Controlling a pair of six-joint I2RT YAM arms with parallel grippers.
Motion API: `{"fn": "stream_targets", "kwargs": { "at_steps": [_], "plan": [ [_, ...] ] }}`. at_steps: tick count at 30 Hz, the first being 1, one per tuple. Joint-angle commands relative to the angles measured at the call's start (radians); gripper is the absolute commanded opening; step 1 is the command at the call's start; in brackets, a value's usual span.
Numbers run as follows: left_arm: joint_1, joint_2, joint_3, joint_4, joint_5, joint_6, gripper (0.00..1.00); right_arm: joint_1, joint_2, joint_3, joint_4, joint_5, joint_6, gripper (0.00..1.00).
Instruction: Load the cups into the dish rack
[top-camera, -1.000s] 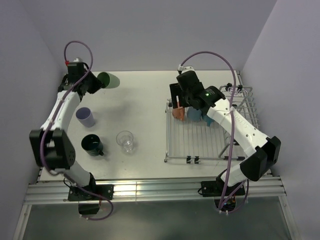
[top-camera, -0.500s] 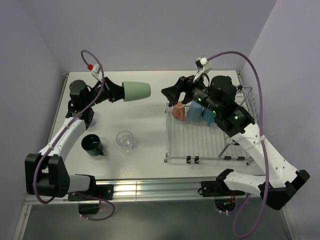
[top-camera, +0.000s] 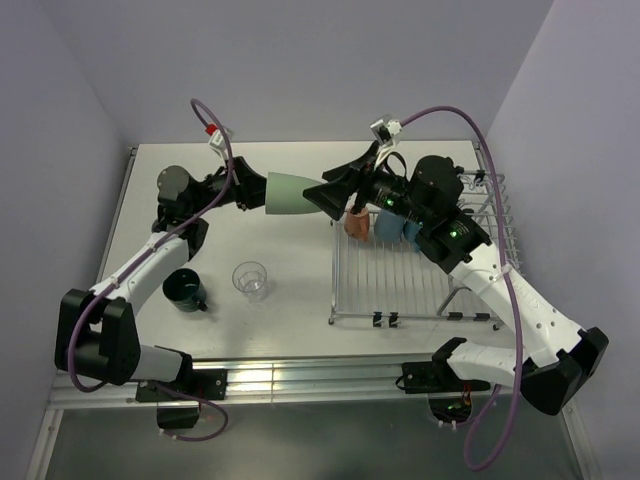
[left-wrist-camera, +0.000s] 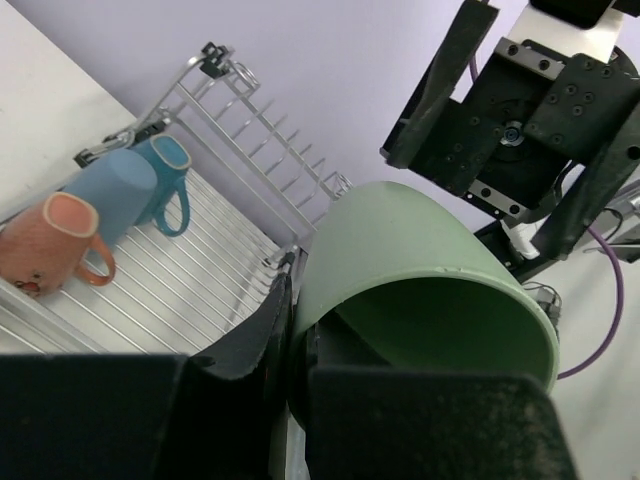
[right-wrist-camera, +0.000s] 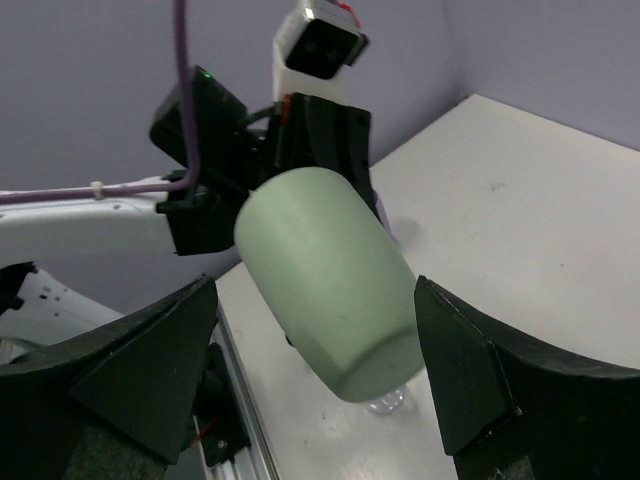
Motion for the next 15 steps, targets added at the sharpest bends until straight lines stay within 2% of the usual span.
{"fn": "stream_targets", "kwargs": {
  "at_steps": [1, 5, 11, 15],
  "plan": [
    [-0.021, 0.023, 0.035, 0.141, 0.019, -0.057, 0.00, 0.006, 0.004, -0.010, 0.113, -0.078, 0.022, 0.87],
    [-0.035, 0.045, 0.047, 0.209, 0.022, -0.103, 0.00, 0.006, 0.004, -0.037, 0.116, -0.062, 0.009, 0.87],
    [-0.049, 0.046, 0.064, 0.217, 0.030, -0.113, 0.00, 0.006, -0.001, -0.064, 0.110, -0.042, -0.022, 0.87],
    [-0.053, 0.048, 0.070, 0.240, 0.033, -0.130, 0.00, 0.006, 0.008, -0.077, 0.121, -0.084, -0.027, 0.87]
  ]
}}
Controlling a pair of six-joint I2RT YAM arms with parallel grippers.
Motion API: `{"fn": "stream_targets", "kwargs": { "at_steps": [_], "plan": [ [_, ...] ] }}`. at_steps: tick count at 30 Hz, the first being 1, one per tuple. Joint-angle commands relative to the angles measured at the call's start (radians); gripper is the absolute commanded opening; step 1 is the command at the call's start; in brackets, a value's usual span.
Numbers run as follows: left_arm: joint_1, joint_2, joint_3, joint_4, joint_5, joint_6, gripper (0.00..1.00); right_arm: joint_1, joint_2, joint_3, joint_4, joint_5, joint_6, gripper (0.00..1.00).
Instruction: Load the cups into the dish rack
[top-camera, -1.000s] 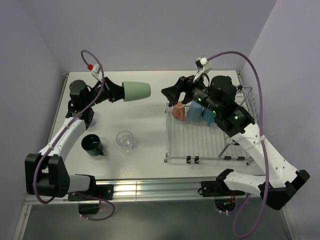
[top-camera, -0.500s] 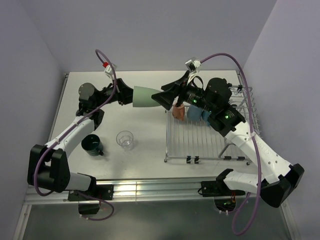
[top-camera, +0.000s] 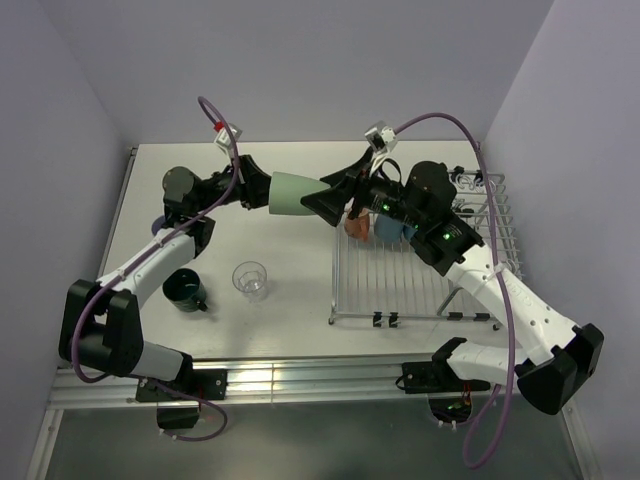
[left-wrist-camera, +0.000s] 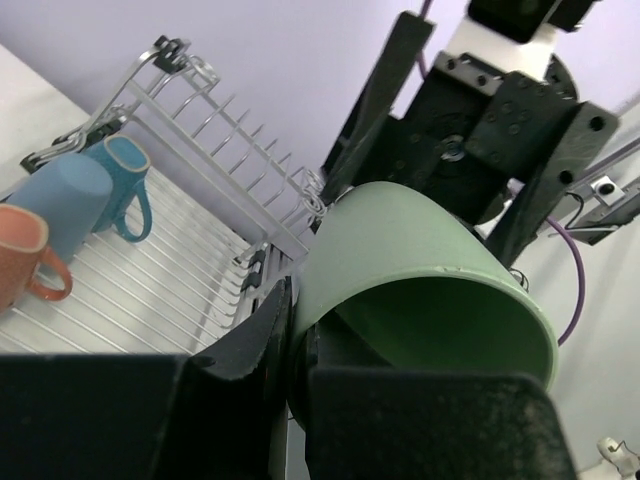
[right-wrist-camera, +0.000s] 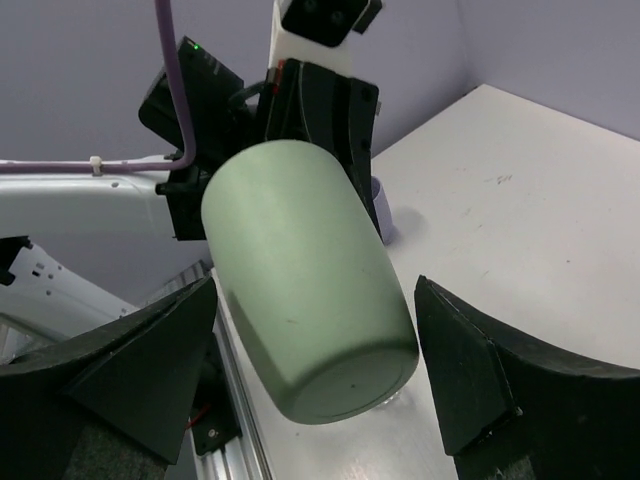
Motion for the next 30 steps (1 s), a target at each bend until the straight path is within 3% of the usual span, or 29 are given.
{"fn": "stream_targets", "kwargs": {
  "at_steps": [1, 8, 14, 19, 22, 23, 24, 26, 27, 30],
  "plan": [
    [-0.009, -0.010, 0.062, 0.119, 0.011, -0.042, 0.00, 0.006, 0.011, -0.014, 0.036, -0.041, -0.018, 0.87],
    [-0.011, 0.018, 0.074, 0.194, 0.017, -0.104, 0.00, 0.006, 0.014, -0.025, 0.044, -0.074, -0.024, 0.86],
    [-0.015, 0.043, 0.057, 0.269, 0.008, -0.147, 0.00, 0.006, 0.003, -0.047, 0.111, -0.136, 0.042, 0.76],
    [-0.018, 0.056, 0.051, 0.294, 0.011, -0.162, 0.00, 0.006, 0.003, -0.059, 0.154, -0.137, 0.091, 0.57],
    [-0.018, 0.049, 0.051, 0.239, 0.014, -0.128, 0.00, 0.006, -0.004, -0.064, 0.169, -0.118, 0.114, 0.23],
    [-0.018, 0.044, 0.053, 0.211, 0.014, -0.115, 0.02, 0.006, -0.008, -0.064, 0.168, -0.112, 0.117, 0.03],
    [-0.018, 0.034, 0.054, 0.181, 0.010, -0.079, 0.15, 0.006, -0.011, -0.064, 0.165, -0.092, 0.120, 0.00],
    [-0.018, 0.018, 0.063, 0.065, -0.007, -0.032, 0.28, 0.006, -0.026, -0.054, 0.137, -0.063, 0.117, 0.00],
    [-0.018, 0.000, 0.068, 0.021, -0.015, 0.023, 0.40, 0.006, -0.032, -0.051, 0.124, -0.049, 0.105, 0.00],
    [-0.015, -0.043, 0.114, -0.181, -0.070, 0.146, 0.53, 0.006, -0.061, -0.025, 0.045, 0.021, 0.077, 0.00]
  ]
}}
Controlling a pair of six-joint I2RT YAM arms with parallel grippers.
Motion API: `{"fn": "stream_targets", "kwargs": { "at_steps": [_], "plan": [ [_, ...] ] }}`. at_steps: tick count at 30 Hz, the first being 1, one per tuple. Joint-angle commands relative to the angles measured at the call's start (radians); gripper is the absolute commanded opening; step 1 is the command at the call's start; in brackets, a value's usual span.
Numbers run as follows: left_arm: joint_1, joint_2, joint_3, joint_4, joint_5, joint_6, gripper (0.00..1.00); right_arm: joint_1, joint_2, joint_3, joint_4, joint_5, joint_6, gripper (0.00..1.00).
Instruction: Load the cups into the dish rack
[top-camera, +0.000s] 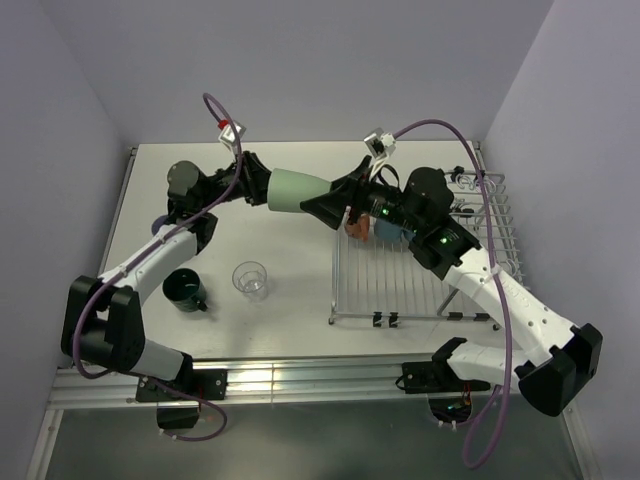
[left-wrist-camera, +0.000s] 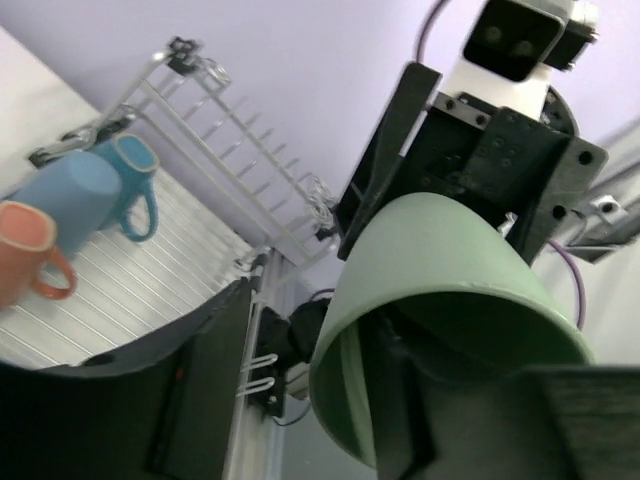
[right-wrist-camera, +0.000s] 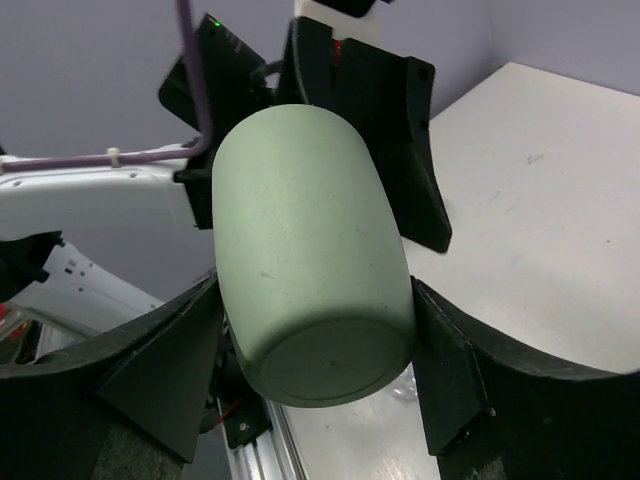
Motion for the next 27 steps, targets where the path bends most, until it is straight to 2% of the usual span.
{"fn": "stream_targets", "kwargs": {
  "at_steps": [1, 6, 8, 10, 11, 12, 13, 14, 16, 18, 20, 27],
  "plan": [
    [0.000, -0.087, 0.093, -0.233, -0.076, 0.201, 0.55, 0.008, -0.073, 0.042, -0.063, 0.099, -0.018, 0.00],
    [0.052, -0.151, 0.138, -0.397, -0.194, 0.261, 0.58, 0.008, -0.092, 0.113, -0.213, 0.199, -0.066, 0.00],
    [0.086, -0.168, 0.147, -0.439, -0.228, 0.264, 0.58, 0.008, -0.086, 0.160, -0.318, 0.267, -0.095, 0.00],
    [0.147, -0.199, 0.170, -0.556, -0.289, 0.292, 0.59, 0.008, -0.060, 0.208, -0.478, 0.339, -0.118, 0.00],
    [0.164, -0.208, 0.184, -0.613, -0.311, 0.307, 0.60, 0.008, -0.049, 0.267, -0.537, 0.426, -0.144, 0.00],
    [0.196, -0.213, 0.238, -0.691, -0.359, 0.360, 0.61, 0.008, -0.037, 0.301, -0.606, 0.482, -0.156, 0.00],
    [0.207, -0.210, 0.275, -0.868, -0.387, 0.396, 0.61, 0.009, -0.003, 0.334, -0.740, 0.542, -0.167, 0.00],
    [0.215, -0.204, 0.311, -0.964, -0.412, 0.431, 0.61, 0.009, 0.017, 0.401, -0.807, 0.667, -0.182, 0.00],
    [0.222, -0.190, 0.394, -1.139, -0.473, 0.519, 0.60, 0.008, 0.073, 0.449, -0.986, 0.770, -0.193, 0.00],
    [0.224, -0.205, 0.408, -1.183, -0.493, 0.557, 0.60, 0.008, 0.100, 0.454, -1.059, 0.887, -0.201, 0.00],
    [0.226, -0.221, 0.400, -1.200, -0.499, 0.568, 0.61, 0.008, 0.117, 0.406, -1.111, 0.936, -0.201, 0.00],
    [0.226, -0.250, 0.330, -1.177, -0.450, 0.580, 0.61, 0.011, 0.167, 0.365, -1.188, 0.961, -0.144, 0.00]
  ]
}}
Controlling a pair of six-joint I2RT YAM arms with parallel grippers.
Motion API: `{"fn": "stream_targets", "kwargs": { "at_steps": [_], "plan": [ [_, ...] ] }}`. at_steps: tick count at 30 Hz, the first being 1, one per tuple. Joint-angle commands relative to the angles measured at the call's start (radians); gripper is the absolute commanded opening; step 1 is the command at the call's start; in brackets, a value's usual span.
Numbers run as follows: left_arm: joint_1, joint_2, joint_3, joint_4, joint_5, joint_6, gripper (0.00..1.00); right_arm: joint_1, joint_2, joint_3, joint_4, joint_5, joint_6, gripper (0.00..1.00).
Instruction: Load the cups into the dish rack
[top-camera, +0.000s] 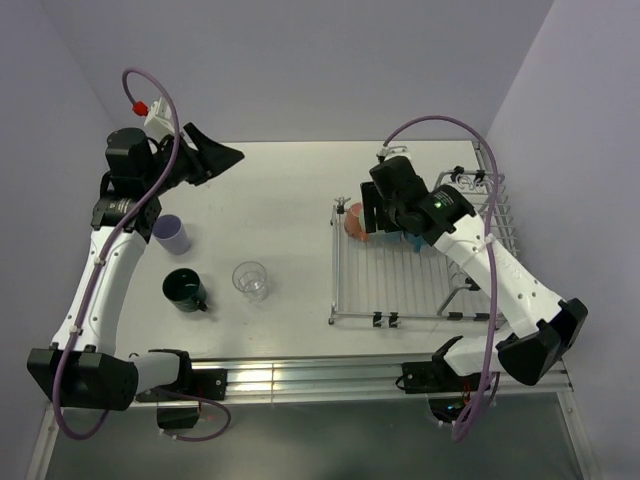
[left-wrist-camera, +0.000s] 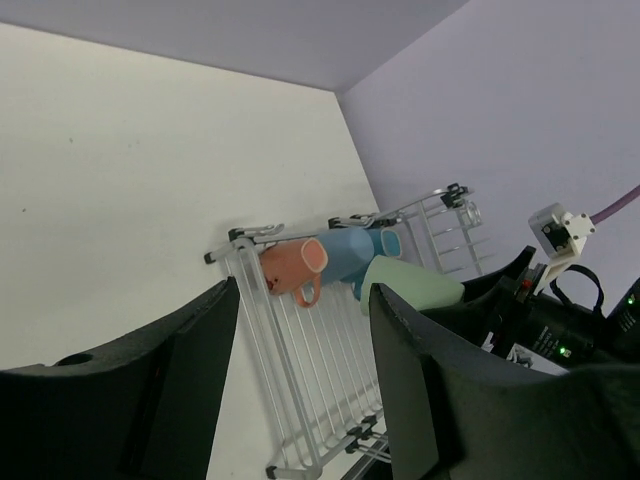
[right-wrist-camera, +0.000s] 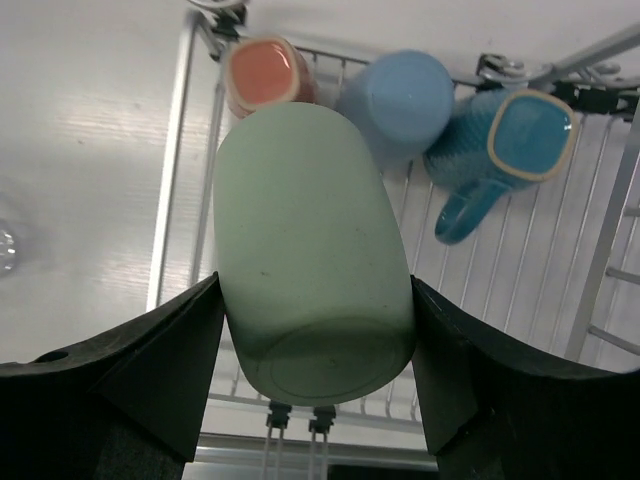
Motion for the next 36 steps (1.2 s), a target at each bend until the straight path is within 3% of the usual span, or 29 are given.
{"fn": "stream_targets", "kwargs": {
  "at_steps": [1, 10, 26, 36],
  "plan": [
    [0.000, -0.025, -0.027, -0.021, 0.010, 0.050, 0.61, 0.005, -0.004, -0.001, -0.081, 0.087, 0.029, 0.00],
    [0.000, -0.021, -0.061, -0.001, 0.038, 0.046, 0.60, 0.011, -0.008, -0.160, 0.009, -0.053, 0.024, 0.00],
    [0.000, 0.001, -0.062, -0.032, 0.022, 0.078, 0.60, 0.069, 0.195, -0.171, 0.102, -0.082, 0.004, 0.02],
    [0.000, 0.007, -0.064, -0.044, 0.016, 0.087, 0.60, 0.074, 0.258, -0.176, 0.124, -0.096, 0.000, 0.10]
  ]
}}
